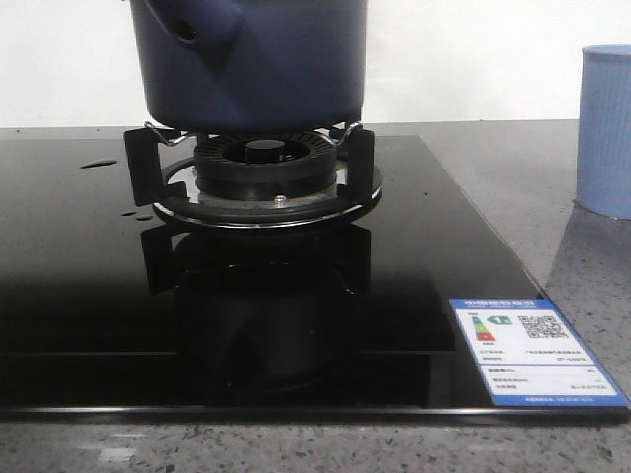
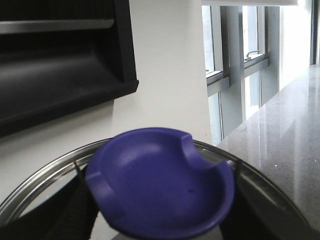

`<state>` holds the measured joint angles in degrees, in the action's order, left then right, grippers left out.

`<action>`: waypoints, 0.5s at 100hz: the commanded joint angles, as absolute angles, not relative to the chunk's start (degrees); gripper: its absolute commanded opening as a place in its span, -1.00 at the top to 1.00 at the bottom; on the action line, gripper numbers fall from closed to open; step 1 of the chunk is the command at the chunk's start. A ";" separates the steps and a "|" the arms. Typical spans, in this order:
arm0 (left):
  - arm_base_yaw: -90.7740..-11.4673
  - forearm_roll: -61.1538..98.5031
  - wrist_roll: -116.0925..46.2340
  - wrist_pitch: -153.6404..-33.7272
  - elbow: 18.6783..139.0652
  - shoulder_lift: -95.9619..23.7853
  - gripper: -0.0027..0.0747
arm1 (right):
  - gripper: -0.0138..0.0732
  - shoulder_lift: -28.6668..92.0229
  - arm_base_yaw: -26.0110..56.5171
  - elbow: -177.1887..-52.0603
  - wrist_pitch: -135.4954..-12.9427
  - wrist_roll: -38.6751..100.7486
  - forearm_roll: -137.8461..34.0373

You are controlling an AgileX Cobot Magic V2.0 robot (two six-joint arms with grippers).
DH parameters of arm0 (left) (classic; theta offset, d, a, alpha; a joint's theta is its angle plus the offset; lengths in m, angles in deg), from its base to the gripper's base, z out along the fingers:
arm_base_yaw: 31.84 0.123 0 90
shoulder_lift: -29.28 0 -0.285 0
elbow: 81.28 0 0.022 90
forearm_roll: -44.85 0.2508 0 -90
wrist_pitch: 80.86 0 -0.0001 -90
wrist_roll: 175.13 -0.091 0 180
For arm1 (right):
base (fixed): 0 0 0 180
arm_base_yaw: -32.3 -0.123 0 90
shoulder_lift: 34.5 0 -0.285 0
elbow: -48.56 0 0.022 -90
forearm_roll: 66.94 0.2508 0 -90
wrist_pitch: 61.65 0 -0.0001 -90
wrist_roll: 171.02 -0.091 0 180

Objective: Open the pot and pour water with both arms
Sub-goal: 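Lift the blue cup with the right gripper toward the open saucepan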

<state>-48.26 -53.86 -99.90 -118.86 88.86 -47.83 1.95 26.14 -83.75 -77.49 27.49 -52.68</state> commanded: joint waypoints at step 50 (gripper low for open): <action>-48.25 -57.64 -99.22 -118.98 90.99 -43.82 0.25 | -0.82 24.24 19.75 -80.38 -51.32 28.04 -49.43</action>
